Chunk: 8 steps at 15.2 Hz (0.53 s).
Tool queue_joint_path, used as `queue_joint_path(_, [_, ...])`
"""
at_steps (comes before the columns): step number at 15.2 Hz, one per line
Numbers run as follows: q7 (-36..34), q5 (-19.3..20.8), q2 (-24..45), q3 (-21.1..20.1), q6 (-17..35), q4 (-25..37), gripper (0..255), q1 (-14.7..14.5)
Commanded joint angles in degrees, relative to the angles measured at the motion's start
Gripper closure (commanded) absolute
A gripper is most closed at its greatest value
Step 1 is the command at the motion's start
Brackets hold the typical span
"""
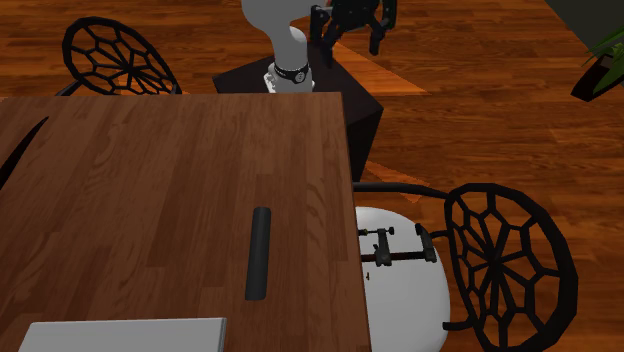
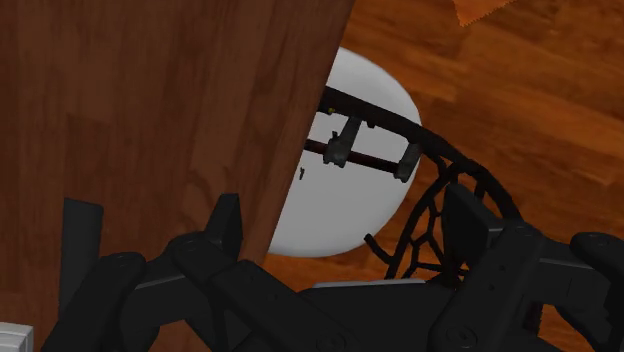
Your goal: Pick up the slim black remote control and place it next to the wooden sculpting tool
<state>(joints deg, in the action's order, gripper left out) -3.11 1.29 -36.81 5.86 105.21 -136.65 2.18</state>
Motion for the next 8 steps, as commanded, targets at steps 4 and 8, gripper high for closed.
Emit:
queue_joint_path(4, [0.9,1.9,5.8,2.7,8.0,-0.9,0,2.1])
queue_joint_path(8, [1.8,2.8,12.0,5.1,14.4,-0.1,0,3.6])
